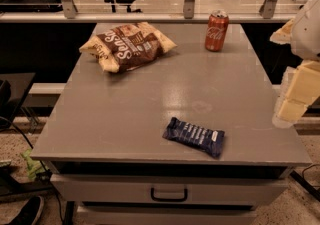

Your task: Move rxbar blueberry near brown chip bag

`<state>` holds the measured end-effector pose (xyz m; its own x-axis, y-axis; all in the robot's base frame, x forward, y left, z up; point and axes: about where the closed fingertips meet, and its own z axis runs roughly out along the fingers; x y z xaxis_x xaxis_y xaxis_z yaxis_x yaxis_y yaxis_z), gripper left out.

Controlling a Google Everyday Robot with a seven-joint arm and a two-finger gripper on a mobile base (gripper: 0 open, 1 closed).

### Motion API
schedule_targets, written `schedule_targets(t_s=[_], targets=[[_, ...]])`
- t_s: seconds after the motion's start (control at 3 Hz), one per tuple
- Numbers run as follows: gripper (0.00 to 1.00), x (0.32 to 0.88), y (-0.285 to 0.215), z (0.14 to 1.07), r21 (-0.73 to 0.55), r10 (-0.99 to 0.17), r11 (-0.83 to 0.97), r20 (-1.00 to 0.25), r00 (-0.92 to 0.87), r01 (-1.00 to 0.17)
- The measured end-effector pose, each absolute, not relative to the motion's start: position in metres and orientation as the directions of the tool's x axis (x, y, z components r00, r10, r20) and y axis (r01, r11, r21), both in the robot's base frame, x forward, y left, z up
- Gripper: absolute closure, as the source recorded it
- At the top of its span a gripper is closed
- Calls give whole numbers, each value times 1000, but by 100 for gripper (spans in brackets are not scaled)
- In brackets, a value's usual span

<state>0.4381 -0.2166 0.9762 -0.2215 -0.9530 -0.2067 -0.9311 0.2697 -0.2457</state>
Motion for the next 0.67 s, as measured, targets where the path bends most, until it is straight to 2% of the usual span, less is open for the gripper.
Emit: schedule_targets(t_s=[0.67], targets=[[0,445,-208,972,-235,-954,255,-218,-205,-938]])
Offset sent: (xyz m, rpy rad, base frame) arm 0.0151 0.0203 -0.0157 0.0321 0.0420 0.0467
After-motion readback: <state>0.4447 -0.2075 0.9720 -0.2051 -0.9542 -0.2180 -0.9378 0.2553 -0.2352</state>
